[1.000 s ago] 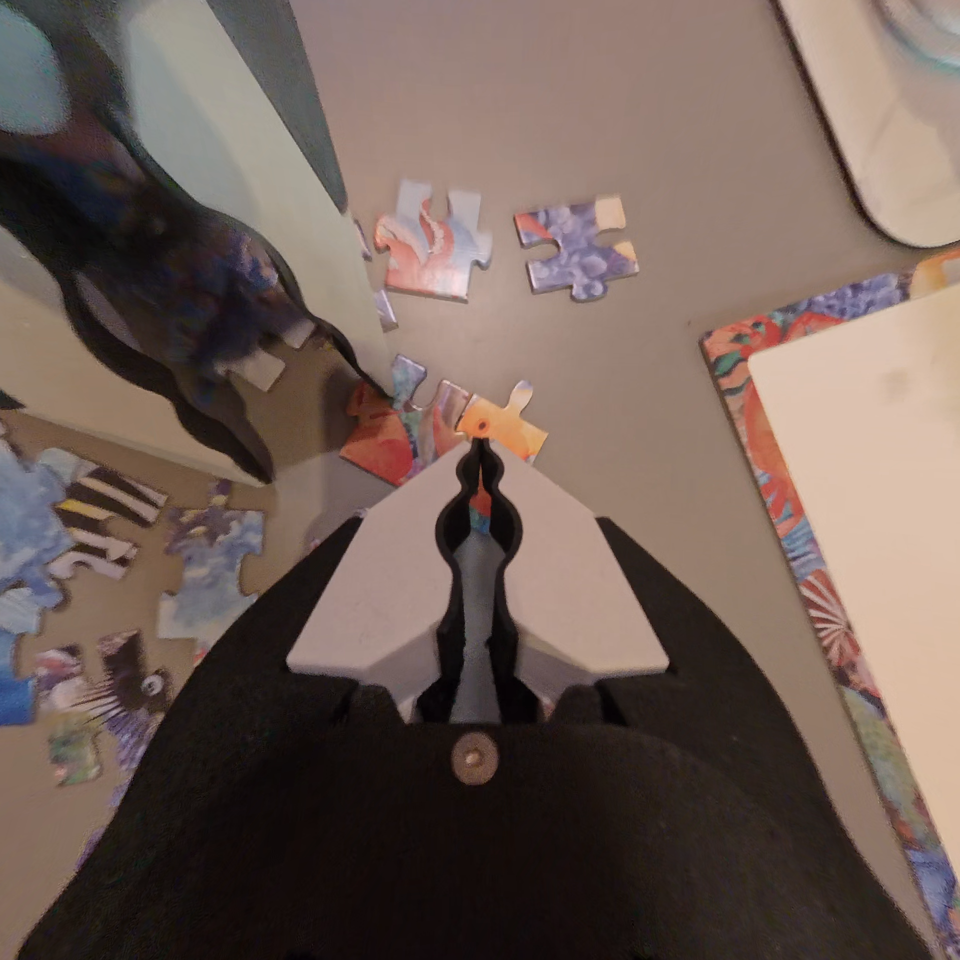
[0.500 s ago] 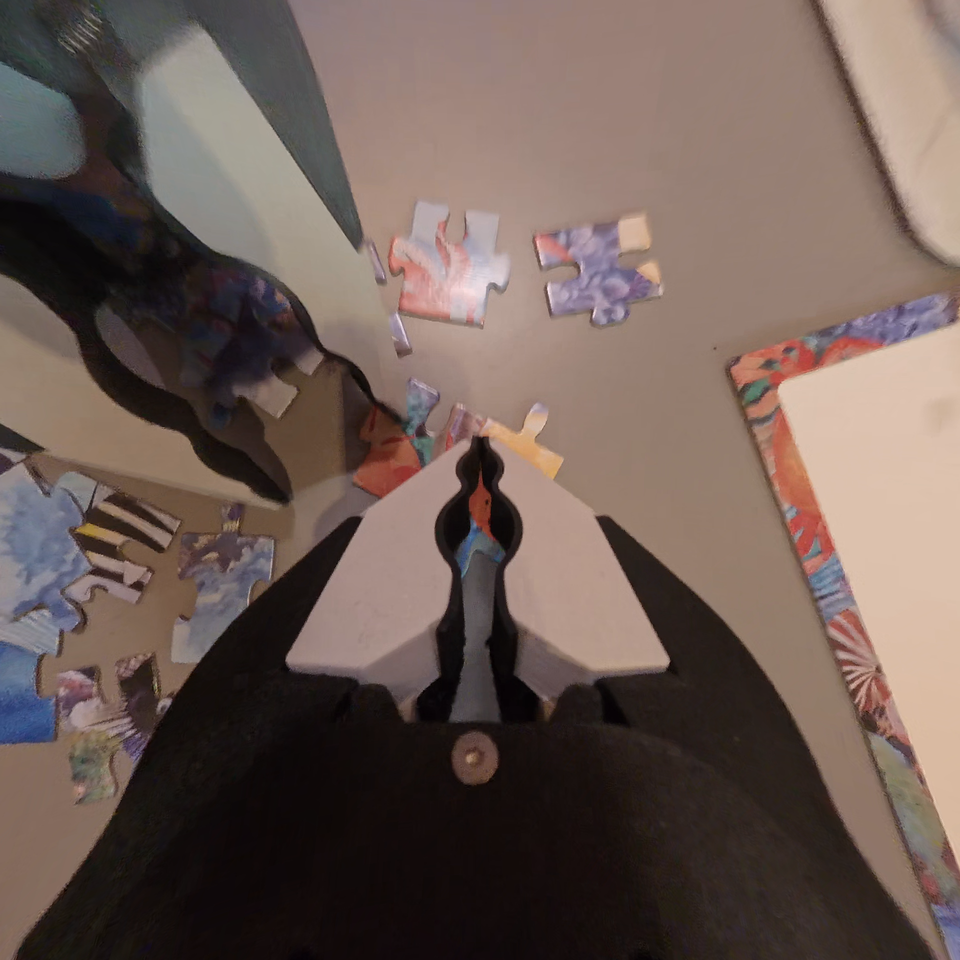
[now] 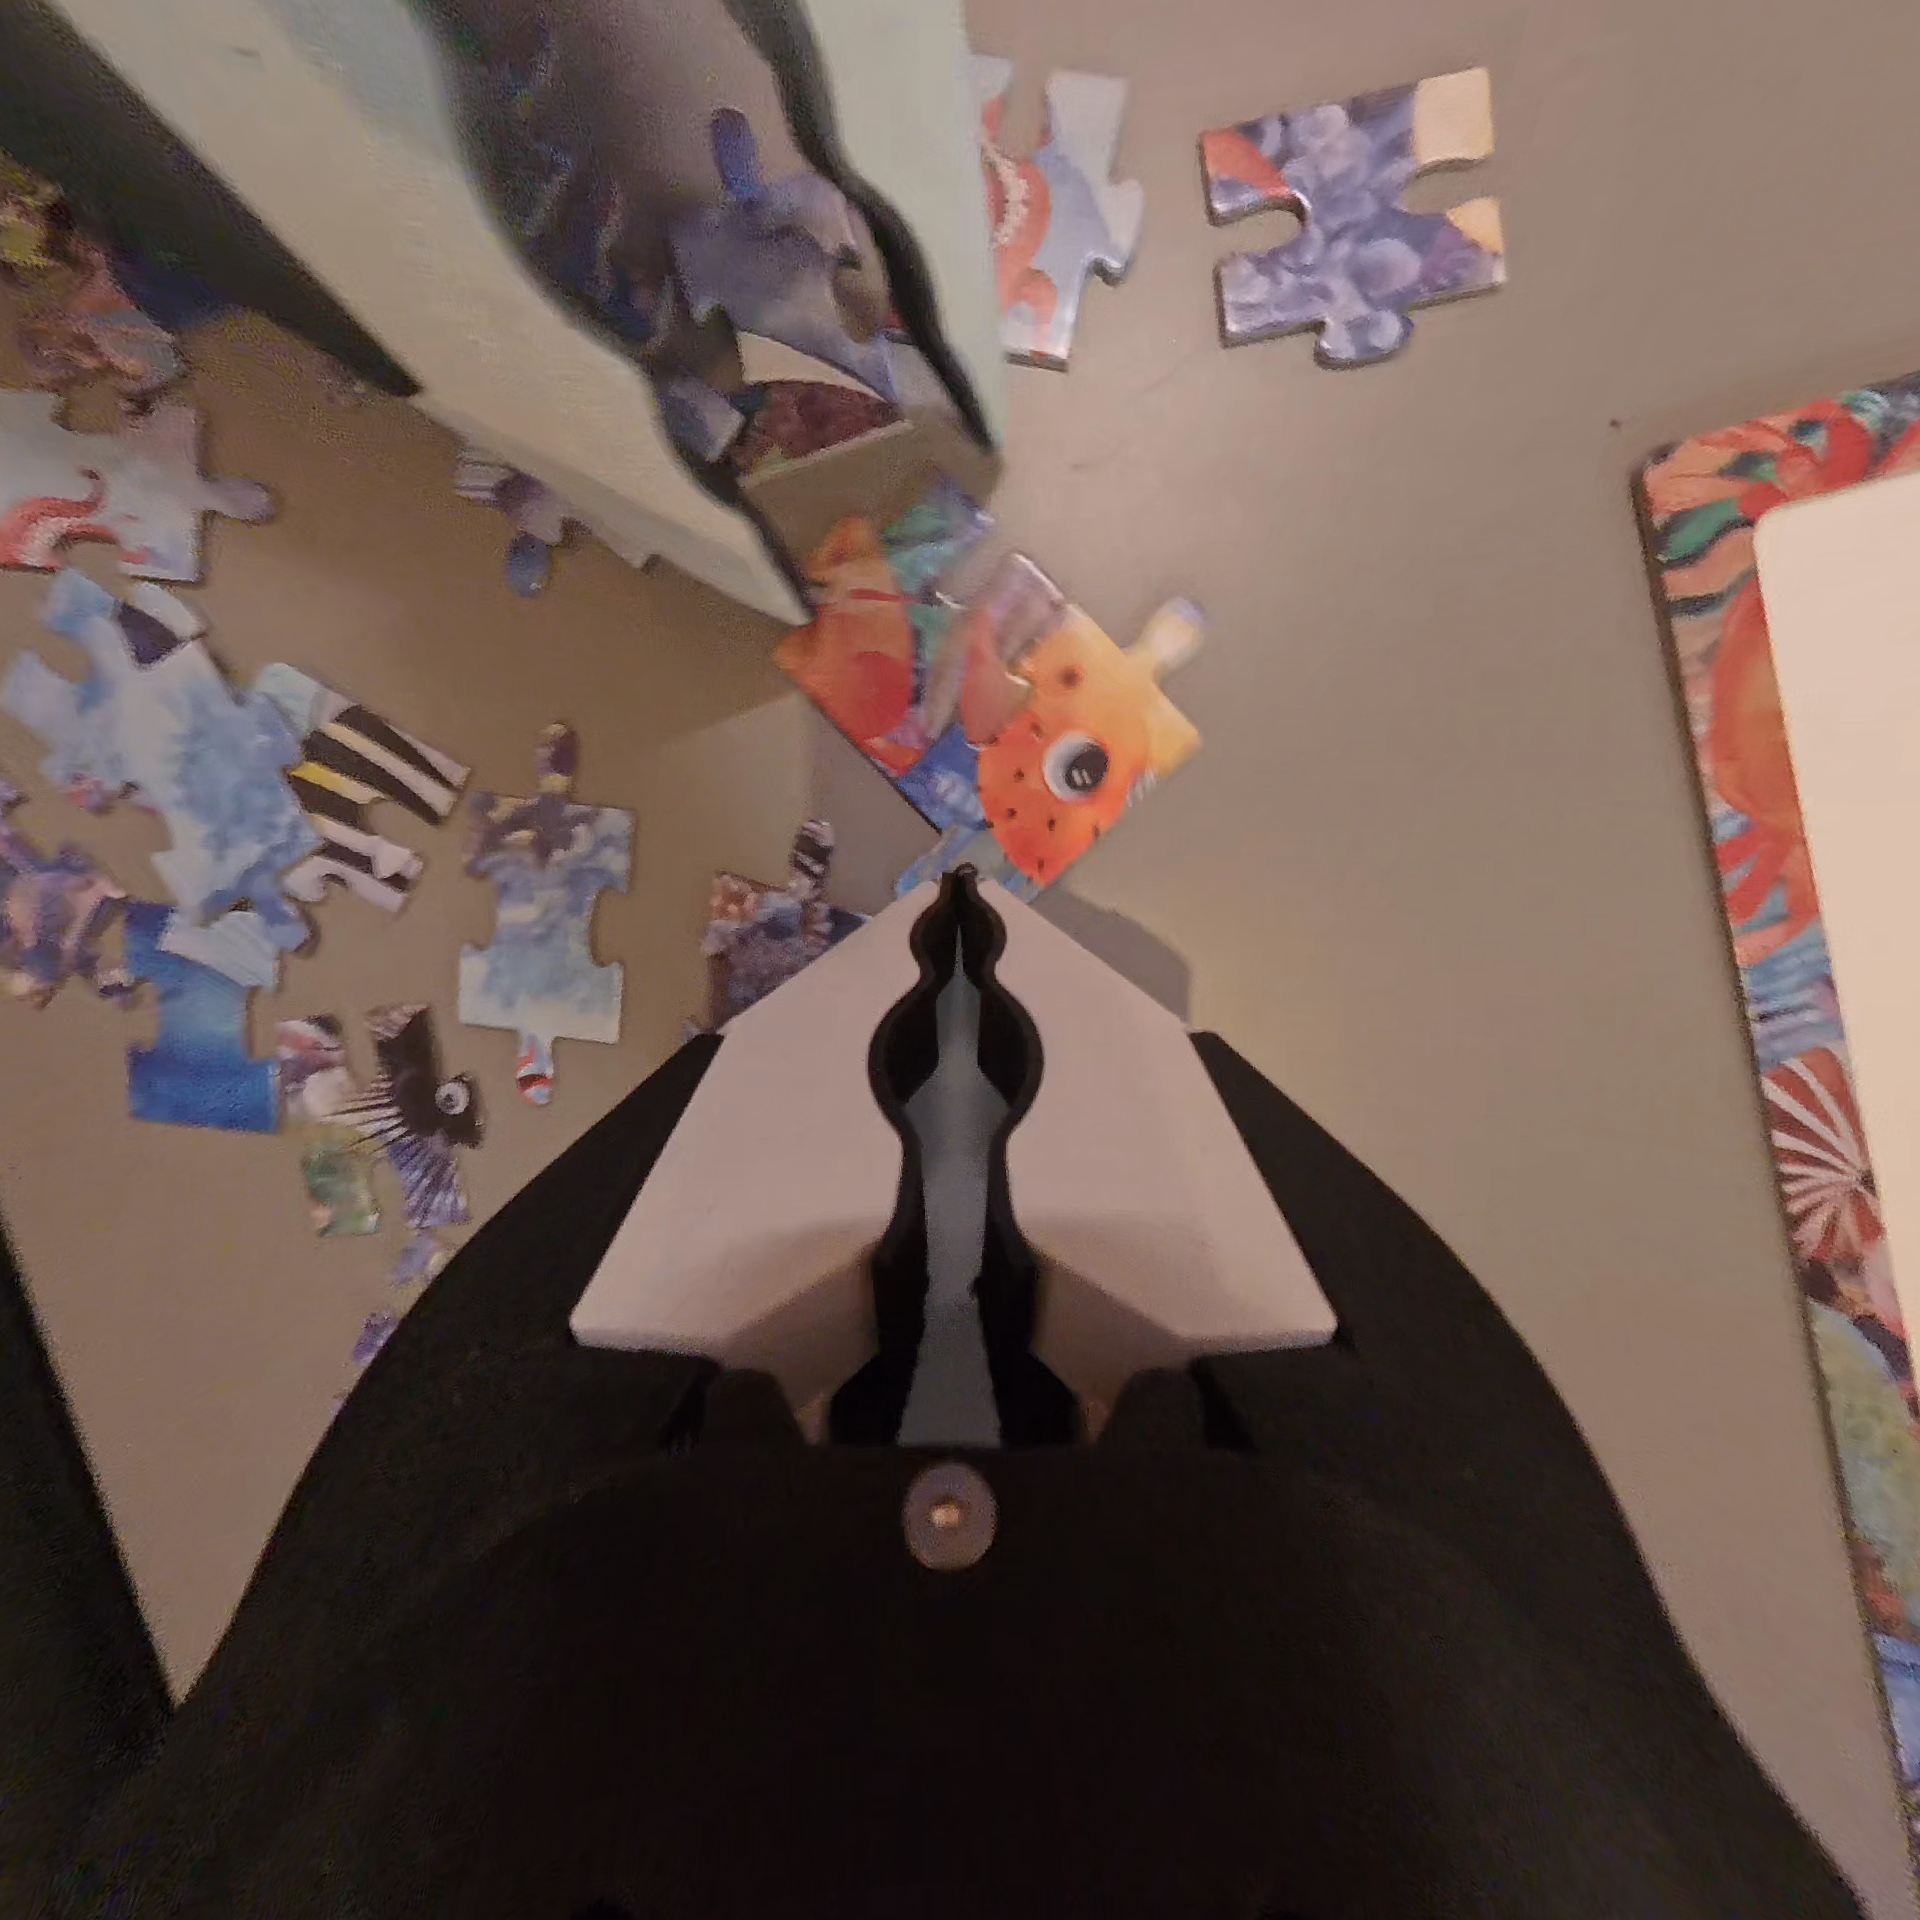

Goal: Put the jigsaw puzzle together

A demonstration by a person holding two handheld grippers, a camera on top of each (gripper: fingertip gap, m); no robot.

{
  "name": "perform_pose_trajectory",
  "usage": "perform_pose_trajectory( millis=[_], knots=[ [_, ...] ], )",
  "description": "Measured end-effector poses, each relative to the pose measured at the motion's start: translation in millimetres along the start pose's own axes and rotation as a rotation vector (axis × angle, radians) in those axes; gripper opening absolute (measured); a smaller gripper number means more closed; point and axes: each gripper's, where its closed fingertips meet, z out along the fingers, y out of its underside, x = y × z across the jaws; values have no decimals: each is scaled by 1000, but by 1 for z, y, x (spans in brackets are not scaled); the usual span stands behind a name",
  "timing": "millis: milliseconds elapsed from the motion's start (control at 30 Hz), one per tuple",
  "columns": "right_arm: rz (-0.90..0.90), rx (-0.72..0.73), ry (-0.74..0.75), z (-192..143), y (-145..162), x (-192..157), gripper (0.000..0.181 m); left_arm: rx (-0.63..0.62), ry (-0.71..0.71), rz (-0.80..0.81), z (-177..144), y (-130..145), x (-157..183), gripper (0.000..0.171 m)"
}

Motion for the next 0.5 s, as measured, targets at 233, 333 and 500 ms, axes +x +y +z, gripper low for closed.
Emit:
perform_pose_trajectory(
  millis=[233, 333, 500],
  knots=[
    [22, 17, -150, -5, 2, -19, 0, -12, -246, 48, -5, 3, -41, 35],
    [42, 95, -116, -17, -6, -7, 0, 6, -230, 20, -8, 4, -44, 34],
    [75, 144, -35, -25, -9, 13, 27, 40, -230, -24, -22, 5, -53, 34]
  ],
)
